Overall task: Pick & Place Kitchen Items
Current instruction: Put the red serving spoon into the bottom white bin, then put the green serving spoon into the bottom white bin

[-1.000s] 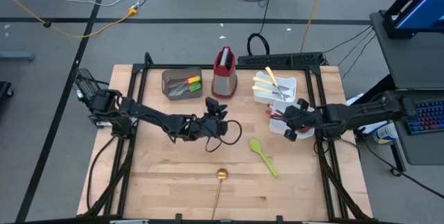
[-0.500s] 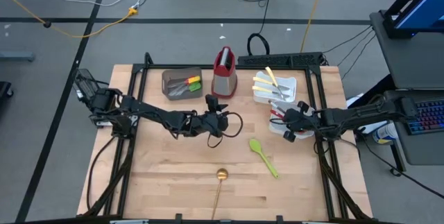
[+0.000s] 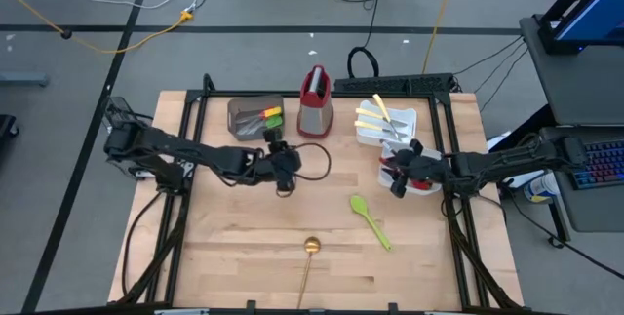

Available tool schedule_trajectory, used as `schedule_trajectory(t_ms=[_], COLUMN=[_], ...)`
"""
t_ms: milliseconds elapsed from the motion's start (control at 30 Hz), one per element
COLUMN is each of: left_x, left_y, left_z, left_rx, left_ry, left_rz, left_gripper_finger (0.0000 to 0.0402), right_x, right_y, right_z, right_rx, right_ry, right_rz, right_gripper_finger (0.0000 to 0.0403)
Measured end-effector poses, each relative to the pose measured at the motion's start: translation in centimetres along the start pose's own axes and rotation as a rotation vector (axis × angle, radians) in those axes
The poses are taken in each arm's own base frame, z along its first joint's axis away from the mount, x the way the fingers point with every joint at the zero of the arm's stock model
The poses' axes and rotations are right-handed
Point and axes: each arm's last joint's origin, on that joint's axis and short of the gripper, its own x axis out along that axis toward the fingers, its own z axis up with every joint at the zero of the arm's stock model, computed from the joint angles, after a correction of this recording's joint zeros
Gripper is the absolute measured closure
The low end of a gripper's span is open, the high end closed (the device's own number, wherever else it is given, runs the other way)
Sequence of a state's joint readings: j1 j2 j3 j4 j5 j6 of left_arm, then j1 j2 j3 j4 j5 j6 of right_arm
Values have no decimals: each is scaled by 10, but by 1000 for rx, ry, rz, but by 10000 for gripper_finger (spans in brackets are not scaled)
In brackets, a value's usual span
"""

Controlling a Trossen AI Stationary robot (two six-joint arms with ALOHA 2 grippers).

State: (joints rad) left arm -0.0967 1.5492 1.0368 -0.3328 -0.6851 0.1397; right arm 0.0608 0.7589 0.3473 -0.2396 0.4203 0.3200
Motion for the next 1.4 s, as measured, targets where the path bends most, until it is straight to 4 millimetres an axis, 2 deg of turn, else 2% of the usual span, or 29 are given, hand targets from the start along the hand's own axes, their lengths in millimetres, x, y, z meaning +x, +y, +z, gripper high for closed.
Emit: schedule_trajectory(t_ms=[200,400,567,700,800,1000,1233,1400], left_x=[-35,-81,-118,-134,-136,-127,-110,-100], left_y=[28,61,83,90,88,75,58,49], left_z=[-10,-22,-37,-58,-76,-105,-122,-127], left_rx=[-119,-202,-288,-338,-373,-419,-416,-389], left_ry=[33,-18,-152,-230,-265,-335,-345,-296], left_rz=[-127,-139,-148,-160,-167,-177,-179,-181], left_gripper_finger=[247,247,247,247,247,247,247,247], right_x=[-5,-15,-20,-21,-23,-21,-4,13], right_y=[5,11,14,15,17,26,48,60], right_z=[23,49,58,63,69,86,118,130], right_rx=[4,31,30,42,19,-34,-94,-110], right_ry=[-227,-492,-587,-638,-707,-779,-719,-678], right_rz=[65,167,263,271,293,368,444,446], right_gripper_finger=[234,237,238,238,238,238,238,238])
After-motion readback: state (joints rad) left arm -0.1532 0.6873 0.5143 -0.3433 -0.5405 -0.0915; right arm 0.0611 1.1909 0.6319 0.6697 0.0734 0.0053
